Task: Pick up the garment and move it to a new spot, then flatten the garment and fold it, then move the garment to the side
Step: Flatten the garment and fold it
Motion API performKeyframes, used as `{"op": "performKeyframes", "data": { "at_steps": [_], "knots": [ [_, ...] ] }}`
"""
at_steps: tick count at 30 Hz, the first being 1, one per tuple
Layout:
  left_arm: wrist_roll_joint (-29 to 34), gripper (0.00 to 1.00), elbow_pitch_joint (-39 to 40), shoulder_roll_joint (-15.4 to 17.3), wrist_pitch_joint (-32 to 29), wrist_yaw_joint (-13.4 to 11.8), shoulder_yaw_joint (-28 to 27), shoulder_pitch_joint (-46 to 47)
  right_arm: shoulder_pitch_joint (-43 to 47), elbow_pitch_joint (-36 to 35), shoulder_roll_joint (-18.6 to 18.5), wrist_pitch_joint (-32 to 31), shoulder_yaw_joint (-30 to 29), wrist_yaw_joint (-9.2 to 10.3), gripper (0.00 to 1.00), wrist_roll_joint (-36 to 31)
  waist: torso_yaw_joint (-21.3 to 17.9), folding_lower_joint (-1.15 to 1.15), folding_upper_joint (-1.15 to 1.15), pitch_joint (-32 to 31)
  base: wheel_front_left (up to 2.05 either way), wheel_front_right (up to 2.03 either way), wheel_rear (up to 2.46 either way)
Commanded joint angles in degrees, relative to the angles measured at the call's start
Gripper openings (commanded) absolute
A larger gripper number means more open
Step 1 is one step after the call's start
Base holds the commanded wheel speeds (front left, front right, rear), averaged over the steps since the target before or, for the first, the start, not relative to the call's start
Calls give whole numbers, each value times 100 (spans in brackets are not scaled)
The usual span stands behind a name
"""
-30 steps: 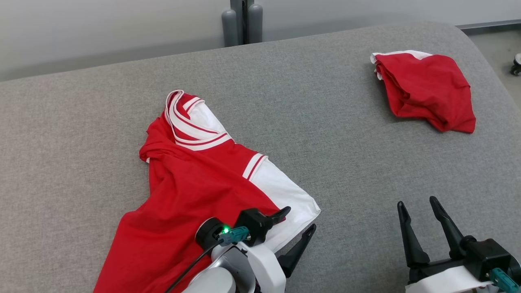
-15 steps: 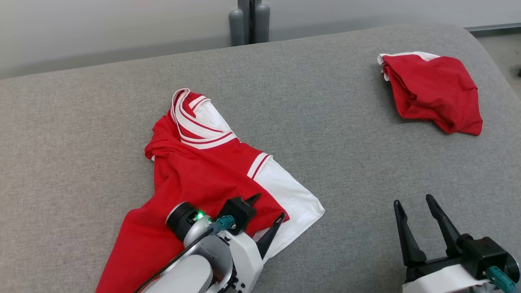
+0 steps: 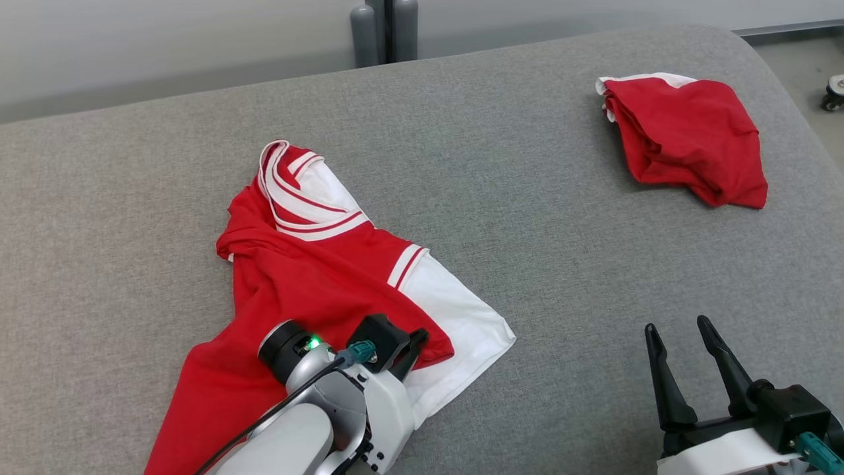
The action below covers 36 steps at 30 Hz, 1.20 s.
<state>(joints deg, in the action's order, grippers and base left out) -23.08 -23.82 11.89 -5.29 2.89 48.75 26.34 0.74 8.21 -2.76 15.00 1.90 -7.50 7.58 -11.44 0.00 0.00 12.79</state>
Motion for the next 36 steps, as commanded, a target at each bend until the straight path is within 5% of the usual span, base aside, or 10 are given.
{"op": "performKeyframes", "data": {
  "at_steps": [1, 26, 27, 28, 29, 36],
  "knots": [
    [-84, 0, 50, 58, -5, 2, -55, -42, 24, -14, -27, 27, -34, 1, 100, 46, 32, 0, 0, -9, 0, 0, 0],
    [-483, 0, 1657, 581, -187, -386, -431, -415, 7, 19, -28, 27, -51, 1, 100, -40, 434, 0, 0, -142, 0, 0, 0],
    [-467, 19, 1716, 584, -154, -427, -454, -426, 4, 24, -28, 27, -41, 1, 100, -38, 423, 0, 0, -152, 0, 0, 0],
    [-446, 74, 1790, 578, -106, -455, -469, -432, 2, 26, -28, 27, -39, 1, 100, -33, 412, 0, 0, -159, 0, 0, 0],
    [-431, 100, 1865, 565, -81, -479, -474, -438, -2, 26, -29, 27, -36, 1, 100, -26, 400, 0, 0, -163, 0, 0, 0],
    [-262, 100, 2036, 463, -137, -469, -186, -447, -54, -18, -28, 27, 20, 1, 100, 5, 227, 0, 0, -68, 0, 0, 0]
  ]
}}
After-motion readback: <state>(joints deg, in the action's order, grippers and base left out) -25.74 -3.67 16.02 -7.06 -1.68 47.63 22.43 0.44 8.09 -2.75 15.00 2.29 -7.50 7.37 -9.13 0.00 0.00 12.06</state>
